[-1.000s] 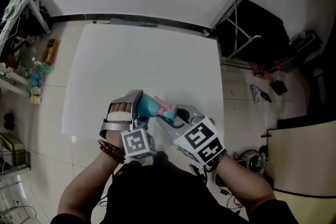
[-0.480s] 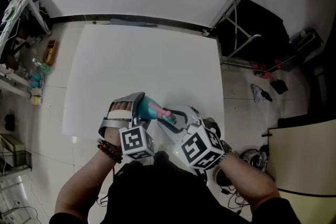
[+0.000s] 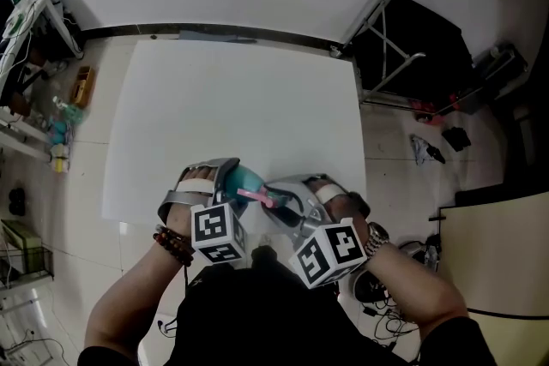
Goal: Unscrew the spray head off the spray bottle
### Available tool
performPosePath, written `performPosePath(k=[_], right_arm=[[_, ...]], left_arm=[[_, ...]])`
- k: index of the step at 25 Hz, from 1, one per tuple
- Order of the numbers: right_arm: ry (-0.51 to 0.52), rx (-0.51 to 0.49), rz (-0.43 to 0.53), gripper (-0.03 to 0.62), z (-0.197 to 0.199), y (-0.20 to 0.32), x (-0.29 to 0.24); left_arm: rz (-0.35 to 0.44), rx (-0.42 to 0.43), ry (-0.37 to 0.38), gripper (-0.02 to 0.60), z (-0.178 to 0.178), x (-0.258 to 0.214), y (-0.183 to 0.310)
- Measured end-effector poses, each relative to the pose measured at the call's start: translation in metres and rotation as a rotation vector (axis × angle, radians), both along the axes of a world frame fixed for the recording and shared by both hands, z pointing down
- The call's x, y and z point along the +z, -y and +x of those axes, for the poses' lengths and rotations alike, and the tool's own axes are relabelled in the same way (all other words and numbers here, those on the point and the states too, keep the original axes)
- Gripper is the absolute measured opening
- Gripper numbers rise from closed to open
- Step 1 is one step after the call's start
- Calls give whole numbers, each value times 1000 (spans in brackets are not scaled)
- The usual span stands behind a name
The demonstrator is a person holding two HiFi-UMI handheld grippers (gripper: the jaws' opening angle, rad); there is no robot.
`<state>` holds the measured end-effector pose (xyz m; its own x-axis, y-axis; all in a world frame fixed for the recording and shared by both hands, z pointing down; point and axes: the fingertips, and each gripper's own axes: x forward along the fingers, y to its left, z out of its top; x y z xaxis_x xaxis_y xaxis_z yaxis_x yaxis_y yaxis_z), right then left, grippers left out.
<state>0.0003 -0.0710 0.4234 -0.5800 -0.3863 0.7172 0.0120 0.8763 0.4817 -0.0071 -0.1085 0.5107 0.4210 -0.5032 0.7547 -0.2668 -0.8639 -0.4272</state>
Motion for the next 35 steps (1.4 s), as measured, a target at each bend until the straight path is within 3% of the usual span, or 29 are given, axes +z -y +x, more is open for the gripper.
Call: performPosePath(k=[3,7,11,16,23,27,35], right_arm=[[17,7,14,129,1,2,0],[91,57,-59,221,-4,3,-8],[157,109,-144,232,0,5,-5],[153,125,-152,232,6,5,-4],[111,86,-60,225,8,4,-8],[75,44,19,125,9,3,-12],[-6,-32,129,115,10,0,-8]], left_arm=[[8,-12,5,423,-1,-1,2],[50,-19,13,423,-2,-6,7],[83,-28,41,423,-5,-4,10],[76,-32,36,423,-5,-3,10],[63,-23,3,423,-1,-5,9],[56,-20,6,422,0,-5,8],[35,-13,-8,422,1,-3,6]])
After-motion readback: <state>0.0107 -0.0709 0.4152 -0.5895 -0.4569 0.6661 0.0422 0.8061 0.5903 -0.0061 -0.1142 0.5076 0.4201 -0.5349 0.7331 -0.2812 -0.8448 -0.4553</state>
